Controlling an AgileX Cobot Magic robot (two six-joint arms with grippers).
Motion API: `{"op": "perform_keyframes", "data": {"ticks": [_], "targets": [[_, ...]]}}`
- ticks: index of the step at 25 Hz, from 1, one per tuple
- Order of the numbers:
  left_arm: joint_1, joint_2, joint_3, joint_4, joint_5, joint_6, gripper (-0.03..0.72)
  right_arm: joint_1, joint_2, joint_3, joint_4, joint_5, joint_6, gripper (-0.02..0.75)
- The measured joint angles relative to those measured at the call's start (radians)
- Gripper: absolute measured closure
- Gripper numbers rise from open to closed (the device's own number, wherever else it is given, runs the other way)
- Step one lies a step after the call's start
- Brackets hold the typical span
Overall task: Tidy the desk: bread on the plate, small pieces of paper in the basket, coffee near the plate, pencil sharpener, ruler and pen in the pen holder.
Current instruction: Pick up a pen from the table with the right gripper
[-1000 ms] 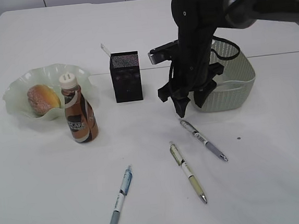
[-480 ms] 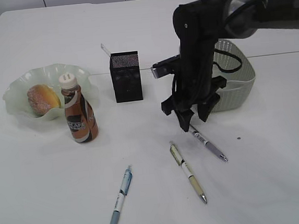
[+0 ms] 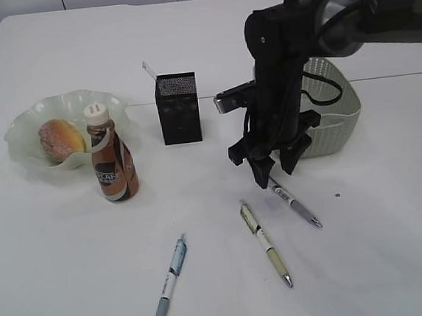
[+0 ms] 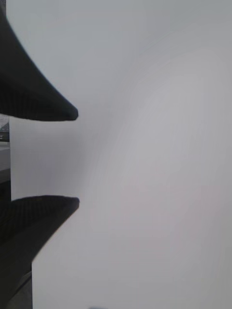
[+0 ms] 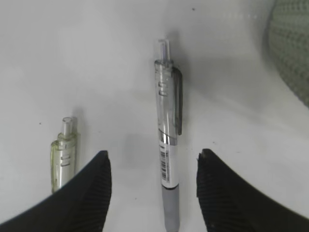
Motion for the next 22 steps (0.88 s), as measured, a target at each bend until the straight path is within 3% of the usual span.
{"op": "perform_keyframes", "data": {"ticks": [22], "targets": [[0.0, 0.0, 0.0, 0.0, 0.0, 0.0, 0.318, 0.0, 0.037, 0.0, 0.007, -0.021, -0.007, 0.32]]}}
